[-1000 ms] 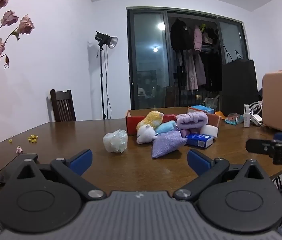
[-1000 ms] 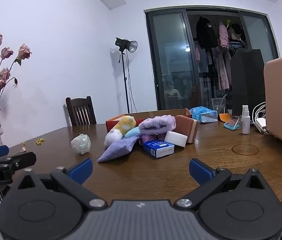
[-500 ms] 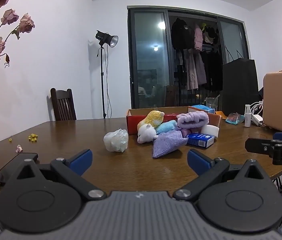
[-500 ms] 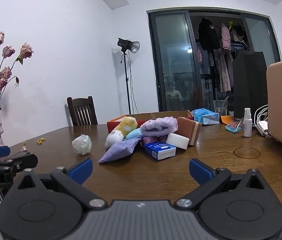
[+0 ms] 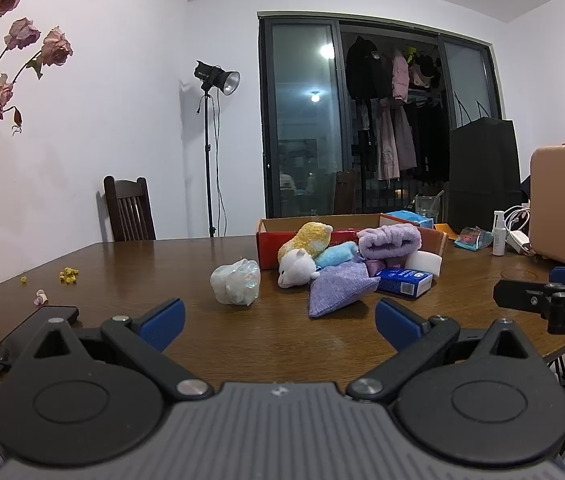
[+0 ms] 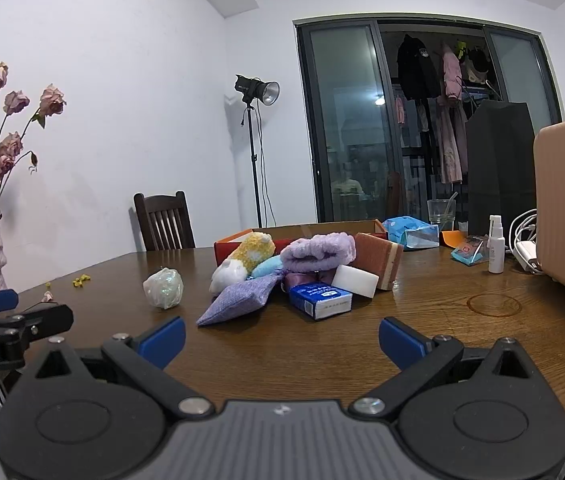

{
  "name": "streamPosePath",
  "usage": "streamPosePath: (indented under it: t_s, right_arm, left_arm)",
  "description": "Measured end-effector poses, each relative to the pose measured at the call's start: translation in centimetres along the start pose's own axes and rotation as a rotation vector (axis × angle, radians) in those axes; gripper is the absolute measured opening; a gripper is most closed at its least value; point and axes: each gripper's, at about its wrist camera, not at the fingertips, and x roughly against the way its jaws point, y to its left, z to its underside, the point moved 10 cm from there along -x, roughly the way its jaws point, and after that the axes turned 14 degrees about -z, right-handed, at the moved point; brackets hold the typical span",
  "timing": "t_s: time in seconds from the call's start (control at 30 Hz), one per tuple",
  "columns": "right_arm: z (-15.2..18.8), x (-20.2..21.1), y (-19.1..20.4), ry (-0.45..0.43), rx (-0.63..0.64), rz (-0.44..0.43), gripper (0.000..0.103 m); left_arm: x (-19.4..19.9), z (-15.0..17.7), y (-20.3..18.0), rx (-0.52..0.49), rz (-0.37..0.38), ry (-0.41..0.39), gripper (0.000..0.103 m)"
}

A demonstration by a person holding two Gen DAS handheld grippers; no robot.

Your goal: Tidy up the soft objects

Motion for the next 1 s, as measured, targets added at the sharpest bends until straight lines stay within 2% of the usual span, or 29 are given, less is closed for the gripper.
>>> streamPosePath:
  t_s: [1.0]
  right_arm:
    - [-0.07, 0.18, -0.04, -0.001, 0.004, 0.005, 0.103]
  left_arm:
    - [0.12, -0.16, 0.21, 0.001, 0.002, -0.002, 0.103]
